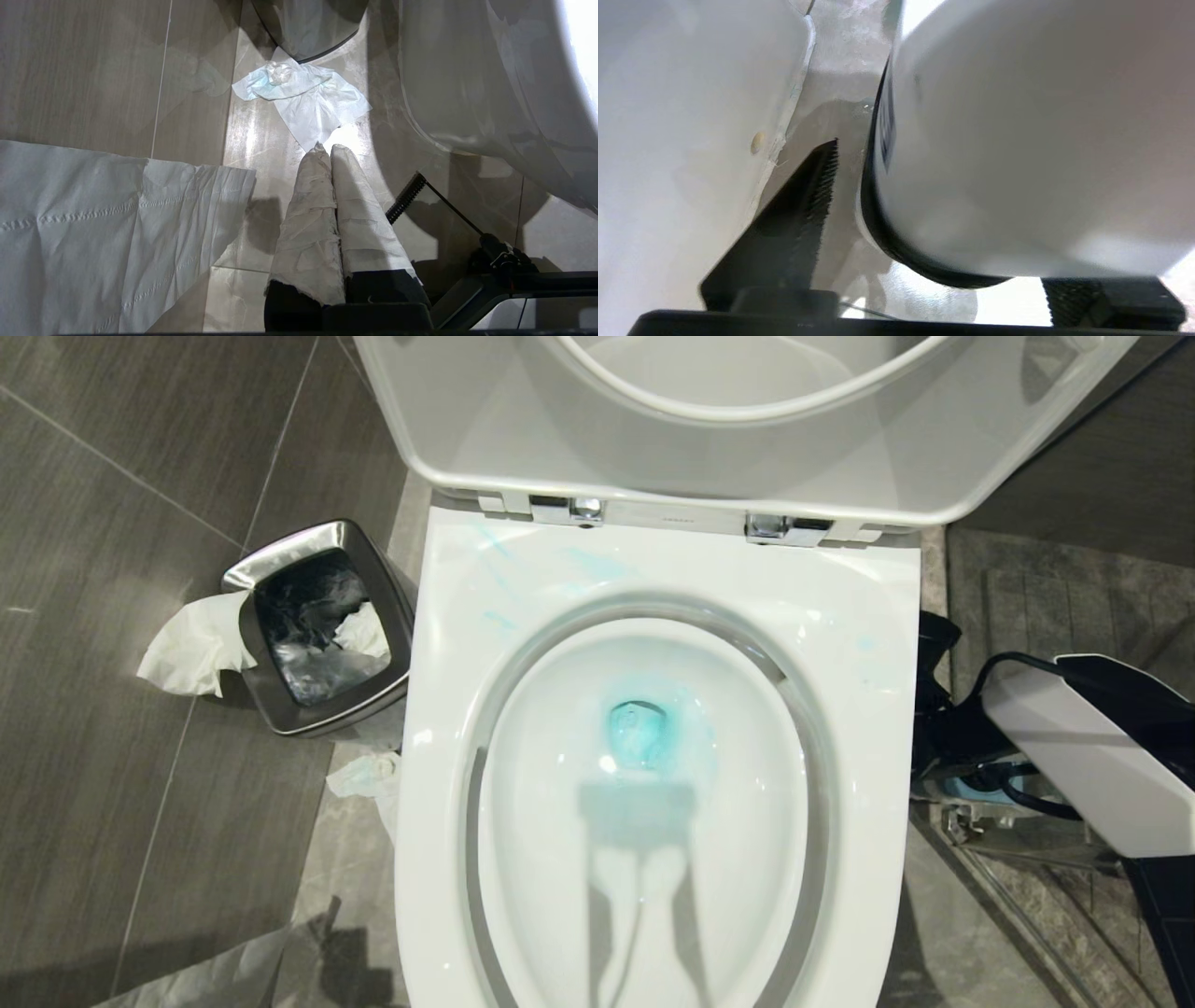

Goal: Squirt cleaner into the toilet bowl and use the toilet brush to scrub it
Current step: Place the cleaning agent on the floor

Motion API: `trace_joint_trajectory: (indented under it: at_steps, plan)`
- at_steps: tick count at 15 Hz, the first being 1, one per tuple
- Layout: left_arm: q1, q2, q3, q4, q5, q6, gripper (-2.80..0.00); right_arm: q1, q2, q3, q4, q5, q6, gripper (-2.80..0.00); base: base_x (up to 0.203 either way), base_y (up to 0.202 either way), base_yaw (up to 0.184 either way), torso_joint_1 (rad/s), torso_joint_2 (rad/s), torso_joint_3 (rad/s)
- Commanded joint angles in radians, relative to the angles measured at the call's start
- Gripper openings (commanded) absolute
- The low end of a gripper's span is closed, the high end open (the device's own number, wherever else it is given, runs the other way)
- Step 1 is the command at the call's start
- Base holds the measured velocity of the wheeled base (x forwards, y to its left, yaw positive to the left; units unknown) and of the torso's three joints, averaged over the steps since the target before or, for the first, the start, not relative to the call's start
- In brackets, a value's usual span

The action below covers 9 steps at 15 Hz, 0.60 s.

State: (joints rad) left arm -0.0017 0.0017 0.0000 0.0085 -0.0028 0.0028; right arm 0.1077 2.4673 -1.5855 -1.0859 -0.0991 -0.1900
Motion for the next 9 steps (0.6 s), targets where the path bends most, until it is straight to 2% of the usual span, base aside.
trace_joint_trajectory:
  at_steps: [1,5,9]
  plan:
    - [-0.001,0.001,0.002,0.000,0.000,0.000,-2.80,0.001,-0.005,0.003,-0.008,-0.001,-0.002,0.00,0.000,0.000,0.000,0.000,0.00,0.000]
    - [0.000,0.001,0.002,-0.001,0.000,0.000,-2.80,0.007,-0.050,0.070,-0.008,-0.001,-0.002,0.00,0.000,0.000,0.000,0.000,0.00,0.000]
    - [0.000,0.001,0.002,0.000,0.000,0.000,-2.80,0.026,-0.131,0.211,-0.009,0.000,0.003,0.00,0.000,0.000,0.000,0.000,0.00,0.000]
